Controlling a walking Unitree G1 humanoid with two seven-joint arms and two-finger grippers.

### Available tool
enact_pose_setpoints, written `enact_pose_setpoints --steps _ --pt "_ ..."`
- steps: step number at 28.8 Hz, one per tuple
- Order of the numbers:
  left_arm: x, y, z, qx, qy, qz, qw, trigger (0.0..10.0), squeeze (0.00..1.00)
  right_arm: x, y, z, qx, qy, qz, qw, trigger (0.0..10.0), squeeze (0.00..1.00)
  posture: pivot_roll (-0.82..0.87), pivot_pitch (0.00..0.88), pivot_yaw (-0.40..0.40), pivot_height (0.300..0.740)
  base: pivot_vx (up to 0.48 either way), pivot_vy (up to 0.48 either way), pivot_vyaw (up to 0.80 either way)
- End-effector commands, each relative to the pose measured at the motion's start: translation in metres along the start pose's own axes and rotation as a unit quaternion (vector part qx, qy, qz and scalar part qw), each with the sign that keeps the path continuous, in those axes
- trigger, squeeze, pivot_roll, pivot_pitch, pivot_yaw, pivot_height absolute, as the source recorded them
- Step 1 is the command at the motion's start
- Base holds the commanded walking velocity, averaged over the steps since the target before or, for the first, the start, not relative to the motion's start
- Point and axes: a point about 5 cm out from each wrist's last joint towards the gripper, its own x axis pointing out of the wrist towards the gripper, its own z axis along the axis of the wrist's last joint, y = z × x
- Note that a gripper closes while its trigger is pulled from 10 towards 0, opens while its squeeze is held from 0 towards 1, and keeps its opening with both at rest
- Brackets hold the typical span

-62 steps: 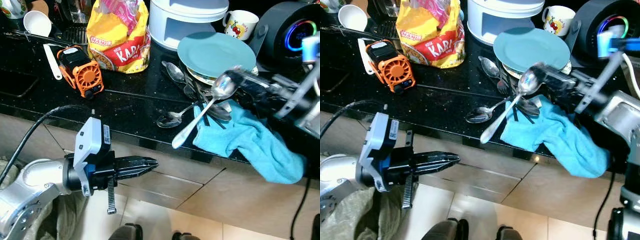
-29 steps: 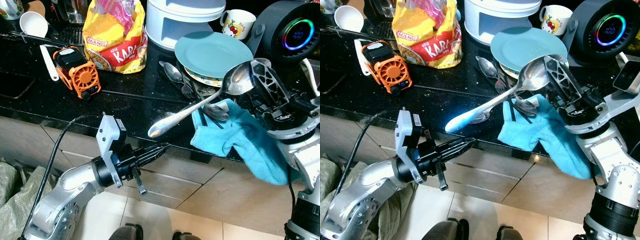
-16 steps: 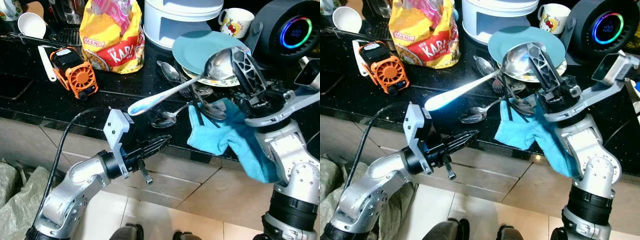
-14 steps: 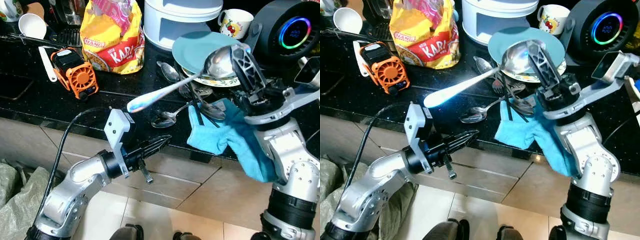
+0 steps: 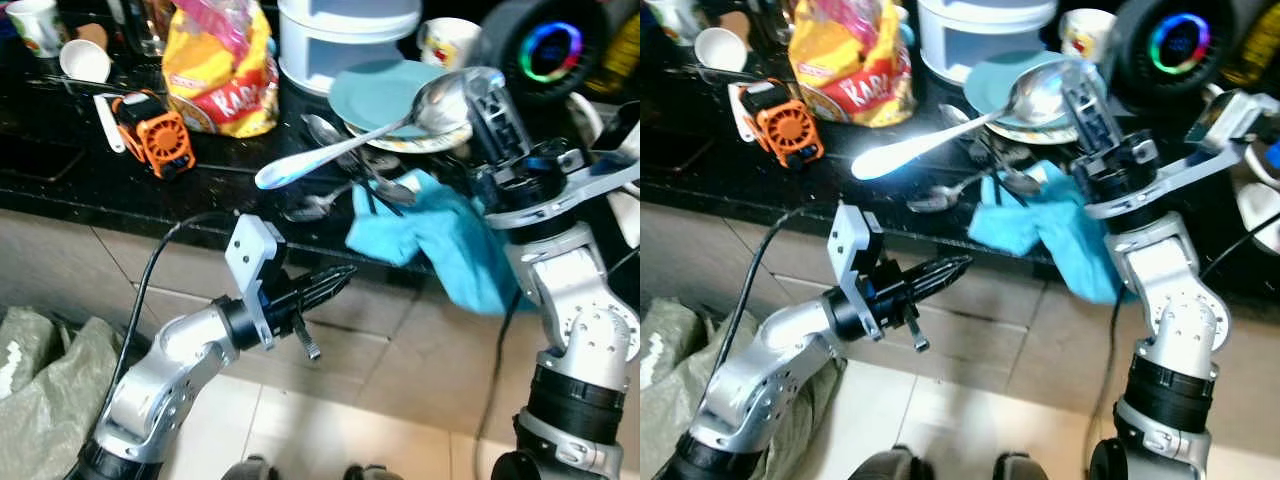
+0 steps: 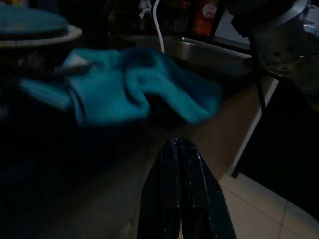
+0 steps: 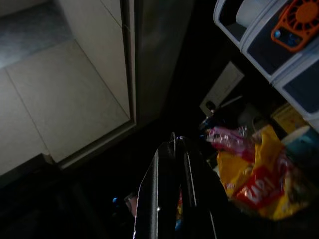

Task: Kitchen organization

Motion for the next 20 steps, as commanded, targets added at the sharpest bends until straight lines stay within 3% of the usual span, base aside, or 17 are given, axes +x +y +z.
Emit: enact_pose_setpoints --steps 1,6,7,11,20 --pt "-0.004 0.001 -0.006 -0.003 0.006 0.004 1.0 10.0 0.0 0.001 0.0 -0.004 -0.001 0.006 -0.003 1.0 10.0 0.0 0.06 0.096 -0.017 0.74 -0.285 0.0 0.0" --pt "-0.003 0.005 -0.007 -0.001 0.002 0.013 1.0 10.0 0.0 -0.001 -0.004 -0.005 -0.012 0.008 -0.019 1.0 10.0 0.0 0.06 0.095 -0.019 0.74 -0.114 0.0 0.0" --pt "-0.004 0.012 -0.008 0.005 0.004 0.036 0.999 10.0 0.0 -0.002 -0.012 -0.009 -0.041 0.023 -0.054 0.997 10.0 0.0 0.06 0.096 -0.018 0.74 0.0 0.0 0.0" --pt "-0.005 0.017 -0.009 0.005 0.007 0.054 0.999 10.0 0.0 -0.002 -0.021 -0.015 -0.07 0.038 -0.092 0.993 10.0 0.0 0.06 0.096 -0.02 0.74 0.0 0.0 0.0" --pt "-0.007 0.02 -0.011 0.0 0.011 0.064 0.998 10.0 0.0 -0.006 -0.035 -0.027 -0.099 0.05 -0.146 0.983 10.0 0.0 0.06 0.093 -0.025 0.74 0.0 -0.307 0.0"
